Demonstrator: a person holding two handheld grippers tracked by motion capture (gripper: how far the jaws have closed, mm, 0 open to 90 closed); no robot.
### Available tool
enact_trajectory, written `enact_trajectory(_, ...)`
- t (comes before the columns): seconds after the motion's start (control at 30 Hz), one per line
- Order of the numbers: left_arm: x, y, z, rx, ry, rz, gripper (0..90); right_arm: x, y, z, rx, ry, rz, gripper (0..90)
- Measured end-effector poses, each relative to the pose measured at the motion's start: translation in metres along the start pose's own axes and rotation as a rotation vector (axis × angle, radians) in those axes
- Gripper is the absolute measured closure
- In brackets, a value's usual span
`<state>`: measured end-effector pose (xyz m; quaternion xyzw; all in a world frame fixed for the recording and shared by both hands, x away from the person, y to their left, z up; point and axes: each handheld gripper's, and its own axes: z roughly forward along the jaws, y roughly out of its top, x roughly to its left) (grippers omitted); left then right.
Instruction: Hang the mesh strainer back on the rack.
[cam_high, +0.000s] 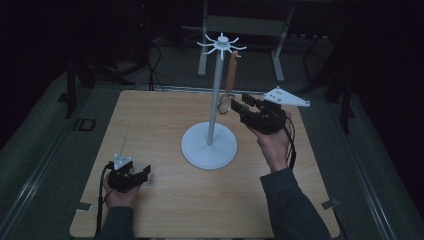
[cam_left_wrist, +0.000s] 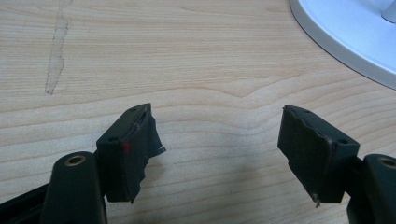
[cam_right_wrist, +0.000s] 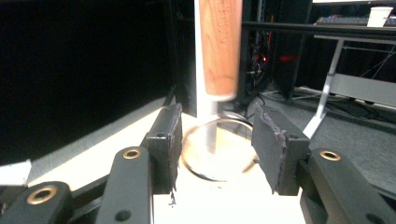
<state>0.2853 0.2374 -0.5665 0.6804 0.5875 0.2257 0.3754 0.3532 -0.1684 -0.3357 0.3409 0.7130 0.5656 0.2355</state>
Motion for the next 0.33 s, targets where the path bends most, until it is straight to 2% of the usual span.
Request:
enact_trajectory(0.03,0.0,0.0,0.0,0.0,0.0,0.0,27.6,0.0,0.0,0.0,0.0,0.0,0.0,52.6)
enact_trajectory(0.1,0.0,0.0,0.0,0.0,-0.001,0.0,27.6,0.001,-0.006,-0.002,0.028,-0.023,-0.036,52.3)
enact_trajectory(0.33,0.0,0.0,0.0,-0.001,-0.001,-0.002,27.6,-0.004,-0.02,-0.008,0.063,-0.038,-0.045,50.4)
